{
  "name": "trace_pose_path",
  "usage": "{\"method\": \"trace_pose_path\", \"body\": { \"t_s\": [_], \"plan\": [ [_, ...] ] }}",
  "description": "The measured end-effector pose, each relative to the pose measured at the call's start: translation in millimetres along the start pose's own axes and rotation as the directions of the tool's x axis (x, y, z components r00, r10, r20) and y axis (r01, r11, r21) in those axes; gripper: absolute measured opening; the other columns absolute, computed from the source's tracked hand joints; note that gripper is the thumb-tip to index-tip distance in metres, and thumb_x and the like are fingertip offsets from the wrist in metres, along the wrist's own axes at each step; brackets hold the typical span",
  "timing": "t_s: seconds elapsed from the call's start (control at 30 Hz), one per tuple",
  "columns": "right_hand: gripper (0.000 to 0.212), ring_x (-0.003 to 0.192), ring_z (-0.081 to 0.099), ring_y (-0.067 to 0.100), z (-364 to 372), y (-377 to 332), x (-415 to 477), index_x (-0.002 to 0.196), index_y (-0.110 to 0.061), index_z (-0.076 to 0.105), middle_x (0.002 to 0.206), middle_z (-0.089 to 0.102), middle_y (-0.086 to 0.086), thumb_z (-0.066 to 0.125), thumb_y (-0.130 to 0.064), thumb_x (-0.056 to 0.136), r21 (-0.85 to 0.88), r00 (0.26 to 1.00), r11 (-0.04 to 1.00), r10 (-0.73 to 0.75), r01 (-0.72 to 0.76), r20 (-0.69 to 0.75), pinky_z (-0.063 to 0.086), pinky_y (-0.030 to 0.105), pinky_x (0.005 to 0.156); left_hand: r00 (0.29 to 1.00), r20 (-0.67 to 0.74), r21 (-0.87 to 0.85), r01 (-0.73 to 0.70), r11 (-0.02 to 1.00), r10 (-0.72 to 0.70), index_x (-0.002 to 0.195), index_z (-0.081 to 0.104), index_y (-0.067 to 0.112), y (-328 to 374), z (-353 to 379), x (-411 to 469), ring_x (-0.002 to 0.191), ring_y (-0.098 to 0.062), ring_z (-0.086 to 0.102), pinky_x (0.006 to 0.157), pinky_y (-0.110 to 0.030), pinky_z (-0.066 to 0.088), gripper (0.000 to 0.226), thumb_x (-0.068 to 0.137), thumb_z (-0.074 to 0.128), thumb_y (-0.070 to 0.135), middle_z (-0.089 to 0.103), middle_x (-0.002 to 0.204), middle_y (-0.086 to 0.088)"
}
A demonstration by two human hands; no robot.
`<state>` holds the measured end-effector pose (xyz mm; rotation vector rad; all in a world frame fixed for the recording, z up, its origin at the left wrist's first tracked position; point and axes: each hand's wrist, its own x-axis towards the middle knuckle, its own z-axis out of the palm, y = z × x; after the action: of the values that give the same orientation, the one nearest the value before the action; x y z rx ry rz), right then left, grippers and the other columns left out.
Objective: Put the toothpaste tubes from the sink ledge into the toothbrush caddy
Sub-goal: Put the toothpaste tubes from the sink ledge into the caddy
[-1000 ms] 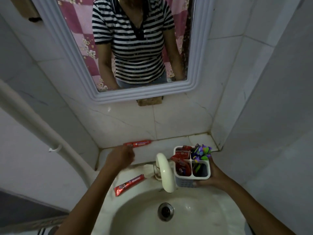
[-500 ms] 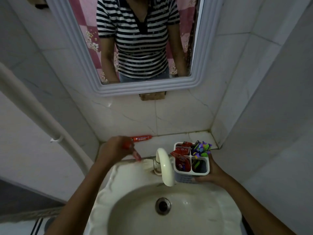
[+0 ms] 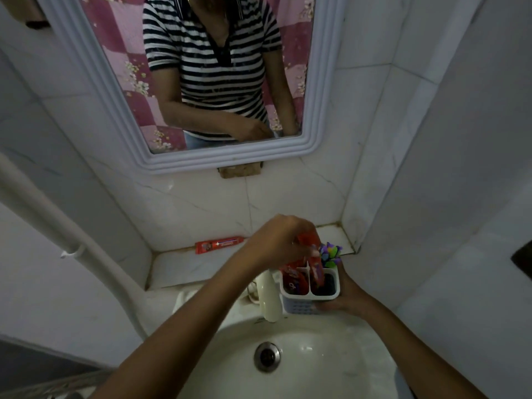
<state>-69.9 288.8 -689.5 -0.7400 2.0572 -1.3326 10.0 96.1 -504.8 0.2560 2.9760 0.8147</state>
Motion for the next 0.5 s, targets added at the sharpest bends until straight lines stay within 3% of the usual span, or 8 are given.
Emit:
{"method": "trace_pose_path", "body": {
  "t_s": [0.07,0.13,0.23,0.3,0.37,0.43,0.5],
  "plan": [
    [0.129,0.111,0.047,-0.021,1.2,2.1,1.8,0.143,-0.006,0.005,0.128,0.041,-0.011,0.092,0.001,0.048,0.006,1.0,1.0,0.004,-0.004,-0.012,0.043,0.001,0.085,0.999,0.038,0.079,0.01,0.997,-0.013,0.102,0.07,0.024,0.7,20.0,4.9,0.09,-0.015,0.067,0.077,-0.038,0.058,0.025,0.08,0.07,0.037,0.074,0.099,0.002],
    [0.127,0.109,0.047,-0.022,1.2,3.5,1.9,0.141,-0.016,0.006,0.128,0.041,-0.01,0.092,0.004,0.05,0.015,1.0,1.0,0.011,-0.011,-0.013,0.044,0.002,0.085,0.999,0.022,0.078,0.025,0.997,-0.026,0.105,0.07,0.03,-3.0,27.8,6.8,0.091,-0.013,0.067,0.076,-0.035,0.057,0.033,0.076,0.071,0.045,0.074,0.102,0.006],
    [0.132,0.107,0.054,-0.016,0.2,0.7,-2.3,0.144,-0.016,0.008,0.128,0.048,-0.006,0.096,-0.025,0.046,0.029,1.0,0.999,0.024,-0.024,0.001,0.049,0.007,0.083,0.989,-0.093,-0.063,0.106,0.992,-0.112,0.108,0.067,0.033,-25.8,17.0,4.7,0.088,-0.007,0.067,0.079,-0.034,0.057,0.029,0.081,0.066,0.044,0.073,0.105,0.011],
    [0.134,0.098,0.055,-0.021,-1.3,-1.0,-3.2,0.145,-0.013,0.01,0.12,0.048,-0.015,0.092,-0.035,0.041,0.068,0.999,0.997,0.048,-0.049,0.014,0.048,0.003,0.078,0.954,-0.223,-0.01,0.2,0.98,-0.197,0.108,0.066,0.033,-62.6,8.6,2.7,0.089,-0.008,0.066,0.082,-0.035,0.057,0.021,0.088,0.06,0.035,0.073,0.106,0.009],
    [0.128,0.101,0.055,-0.021,-0.8,-4.1,-3.4,0.144,-0.019,0.009,0.122,0.048,-0.013,0.091,-0.023,0.046,0.079,1.0,0.996,0.028,-0.029,0.011,0.047,0.003,0.079,0.907,-0.263,0.059,0.357,0.932,-0.331,0.113,0.064,0.032,-108.9,6.7,-2.5,0.099,-0.013,0.065,0.085,-0.032,0.054,0.025,0.09,0.057,0.031,0.07,0.116,0.005],
    [0.122,0.107,0.055,-0.015,1.1,-1.1,-3.2,0.14,-0.021,0.006,0.129,0.047,-0.001,0.088,0.004,0.054,0.058,1.0,0.998,0.005,-0.005,0.009,0.048,0.006,0.081,0.836,-0.161,0.121,0.544,0.83,-0.524,0.124,0.057,0.03,-153.7,14.1,-10.7,0.115,-0.02,0.058,0.092,-0.032,0.048,0.034,0.091,0.055,0.031,0.061,0.132,0.001],
    [0.12,0.112,0.055,-0.01,1.9,1.0,-3.7,0.143,-0.014,0.004,0.133,0.046,0.004,0.083,0.017,0.058,0.066,1.0,0.998,-0.012,0.011,0.013,0.049,0.009,0.082,0.762,-0.062,0.263,0.636,0.726,-0.645,0.137,0.045,0.029,-188.3,26.4,-21.2,0.125,-0.023,0.051,0.1,-0.035,0.043,0.045,0.092,0.049,0.026,0.05,0.144,-0.001]
  ]
}}
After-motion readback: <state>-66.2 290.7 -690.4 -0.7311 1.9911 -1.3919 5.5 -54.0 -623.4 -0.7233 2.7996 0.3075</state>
